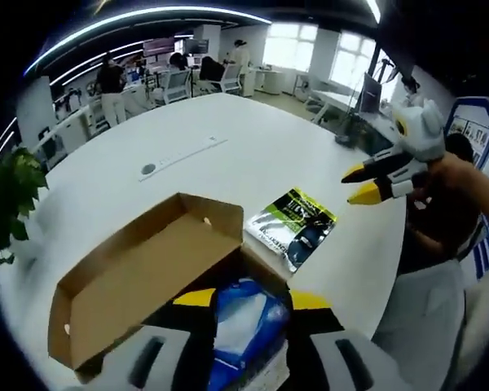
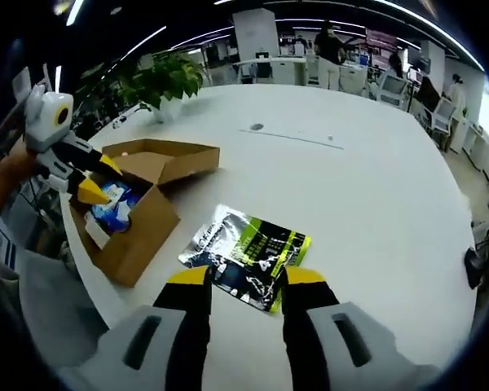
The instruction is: Operate the shoe box by opening the lid, removing the specified soft item, and placing it in the target area until the item is outside and the box remains undamaged.
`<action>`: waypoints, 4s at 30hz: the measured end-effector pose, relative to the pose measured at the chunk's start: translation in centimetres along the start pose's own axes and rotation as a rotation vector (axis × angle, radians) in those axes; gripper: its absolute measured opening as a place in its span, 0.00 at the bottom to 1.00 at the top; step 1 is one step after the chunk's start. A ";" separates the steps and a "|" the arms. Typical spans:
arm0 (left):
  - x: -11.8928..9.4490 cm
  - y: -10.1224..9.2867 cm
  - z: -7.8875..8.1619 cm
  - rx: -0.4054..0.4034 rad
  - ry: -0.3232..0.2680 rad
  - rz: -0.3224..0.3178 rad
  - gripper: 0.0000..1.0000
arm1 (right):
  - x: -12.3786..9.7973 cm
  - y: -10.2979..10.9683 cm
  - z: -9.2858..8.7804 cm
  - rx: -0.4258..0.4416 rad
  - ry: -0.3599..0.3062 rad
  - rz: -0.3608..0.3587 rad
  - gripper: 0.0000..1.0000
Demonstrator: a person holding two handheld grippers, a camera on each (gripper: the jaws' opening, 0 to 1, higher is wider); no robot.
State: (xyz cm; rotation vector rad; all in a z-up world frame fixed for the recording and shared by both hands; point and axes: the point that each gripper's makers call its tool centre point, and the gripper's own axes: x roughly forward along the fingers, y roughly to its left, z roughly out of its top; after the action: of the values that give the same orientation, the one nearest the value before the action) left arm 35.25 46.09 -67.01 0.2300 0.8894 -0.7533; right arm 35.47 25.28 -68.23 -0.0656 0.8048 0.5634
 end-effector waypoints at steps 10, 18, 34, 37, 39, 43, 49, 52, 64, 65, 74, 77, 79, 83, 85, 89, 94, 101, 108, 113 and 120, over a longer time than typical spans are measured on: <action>-3.5 3.4 -2.5 -0.067 -0.015 0.082 0.36 | 0.3 4.4 2.2 -0.057 -0.022 0.095 0.33; -5.9 5.3 -4.4 -0.119 -0.025 0.142 0.36 | 1.4 7.7 3.2 -0.080 -0.032 0.162 0.34; -9.9 8.3 -8.7 -0.221 -0.025 0.241 0.37 | 4.1 14.8 4.7 -0.143 -0.030 0.298 0.34; -10.5 8.8 -9.6 -0.240 -0.025 0.256 0.37 | 4.8 15.9 4.8 -0.155 -0.021 0.318 0.34; -10.8 9.0 -10.0 -0.245 -0.023 0.263 0.37 | 5.3 16.4 4.8 -0.164 -0.015 0.327 0.33; -11.6 9.8 -11.3 -0.275 -0.017 0.288 0.36 | 6.4 17.8 4.8 -0.181 -0.005 0.347 0.32; -12.4 11.4 -14.3 -0.328 0.026 0.340 0.33 | 8.1 19.9 5.1 -0.184 0.003 0.380 0.30; -12.6 12.1 -15.5 -0.361 0.036 0.351 0.32 | 8.8 20.7 5.1 -0.193 0.008 0.389 0.30; -12.3 12.7 -18.3 -0.447 0.059 0.359 0.16 | 12.4 23.3 4.0 -0.254 0.080 0.405 0.25; -12.3 12.7 -18.5 -0.451 0.066 0.359 0.16 | 12.6 23.4 4.0 -0.258 0.082 0.406 0.25; -11.9 12.6 -19.4 -0.487 0.078 0.344 0.06 | 14.6 24.7 3.4 -0.312 0.118 0.419 0.23; -11.8 12.5 -19.3 -0.497 0.073 0.342 0.05 | 15.4 24.6 3.2 -0.338 0.136 0.407 0.21; -11.8 12.4 -19.4 -0.503 0.070 0.342 0.05 | 15.8 24.6 3.1 -0.337 0.152 0.408 0.22; -11.7 12.1 -19.3 -0.498 0.070 0.345 0.06 | 16.4 24.5 2.9 -0.348 0.170 0.404 0.21; -11.7 12.1 -19.3 -0.502 0.072 0.345 0.06 | 16.7 24.6 2.8 -0.347 0.177 0.404 0.21; -11.6 12.0 -19.4 -0.514 0.063 0.347 0.06 | 17.4 24.8 2.9 -0.334 0.182 0.407 0.20; -11.5 12.0 -19.4 -0.520 0.056 0.354 0.06 | 18.3 25.4 2.6 -0.307 0.196 0.414 0.17; -11.5 12.0 -19.4 -0.535 0.042 0.344 0.06 | 18.7 25.7 2.5 -0.307 0.208 0.403 0.08; -11.5 12.0 -19.4 -0.526 0.048 0.346 0.06 | 17.9 25.6 2.8 -0.289 0.204 0.395 0.03; -11.5 12.0 -19.4 -0.525 0.051 0.345 0.06 | 17.0 25.7 3.4 -0.273 0.196 0.397 0.01; -11.4 12.1 -19.4 -0.519 0.060 0.346 0.06 | 15.8 25.6 4.1 -0.278 0.174 0.394 0.01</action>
State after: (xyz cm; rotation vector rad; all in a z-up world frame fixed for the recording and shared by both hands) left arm 26.91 69.76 -71.77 -0.0563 1.0377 -0.1809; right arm 34.11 55.34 -72.44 -0.2168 0.9107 1.0526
